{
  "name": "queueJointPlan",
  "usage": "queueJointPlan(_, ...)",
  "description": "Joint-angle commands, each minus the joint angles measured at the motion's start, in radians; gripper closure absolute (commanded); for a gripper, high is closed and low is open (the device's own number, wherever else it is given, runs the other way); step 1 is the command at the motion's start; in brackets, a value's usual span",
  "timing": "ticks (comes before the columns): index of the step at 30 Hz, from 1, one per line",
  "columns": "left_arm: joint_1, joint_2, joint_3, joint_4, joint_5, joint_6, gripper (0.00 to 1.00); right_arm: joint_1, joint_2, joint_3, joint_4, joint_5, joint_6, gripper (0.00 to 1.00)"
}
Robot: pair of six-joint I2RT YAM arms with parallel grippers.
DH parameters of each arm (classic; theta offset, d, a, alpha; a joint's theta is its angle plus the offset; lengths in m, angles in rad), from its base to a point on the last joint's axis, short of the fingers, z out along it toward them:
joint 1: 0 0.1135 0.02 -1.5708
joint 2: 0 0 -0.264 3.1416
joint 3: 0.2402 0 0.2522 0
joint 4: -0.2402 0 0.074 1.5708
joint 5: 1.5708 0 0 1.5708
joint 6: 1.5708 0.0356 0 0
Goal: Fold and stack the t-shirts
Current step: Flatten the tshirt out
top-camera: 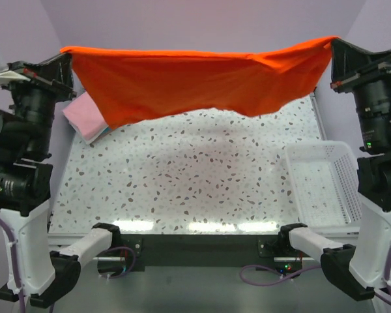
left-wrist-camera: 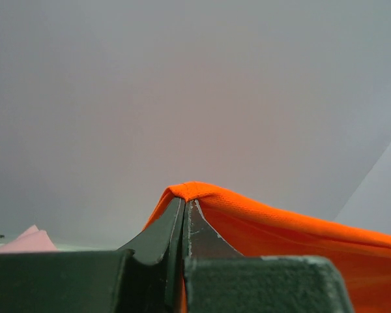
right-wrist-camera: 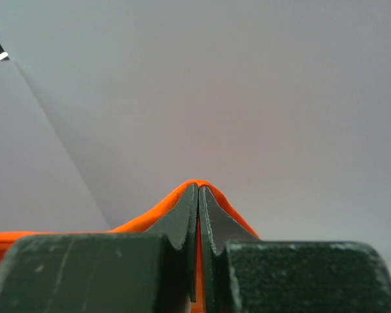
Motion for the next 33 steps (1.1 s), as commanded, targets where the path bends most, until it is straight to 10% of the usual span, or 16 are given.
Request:
queueJointPlan(1, 0.009, 0.008, 0.065, -0.072, -0.032, 0.029, 1.0, -0.001, -0.012, 0.051, 0.039, 0.019, 0.01, 1.0)
queueJointPlan(15, 0.009, 0.095, -0.188, -0.07, 0.054, -0.05, 1.0, -0.001, 0.24, -0.005, 0.097, 0.004, 0.041, 1.0)
queueJointPlan(24, 0.106, 0.614, -0.344, 0.173, 0.267, -0.116, 0.89, -0.033, 0.828, 0.11, 0.071, 0.047, 0.065, 0.99)
queueJointPlan(25, 0.106, 0.667, -0.314, 0.187, 0.289, -0.115, 0.74, -0.042, 0.9, 0.181, 0.004, 0.0, 0.079, 0.89)
queueJointPlan(26, 0.104, 0.721, -0.272, 0.191, 0.298, -0.11, 0.38, -0.05, 1.053, 0.262, -0.041, -0.045, 0.094, 0.74)
queueJointPlan(27, 0.104, 0.808, -0.19, 0.178, 0.307, -0.11, 0.25, -0.063, 1.112, 0.407, -0.084, -0.078, 0.117, 0.38)
queueJointPlan(28, 0.098, 0.845, -0.143, 0.155, 0.318, -0.109, 0.12, -0.063, 1.158, 0.464, -0.156, -0.106, 0.121, 0.23)
queueJointPlan(33, 0.06, 0.828, -0.109, 0.075, 0.28, -0.044, 0.02, -0.062, 1.014, 0.134, -0.001, -0.143, 0.102, 0.01)
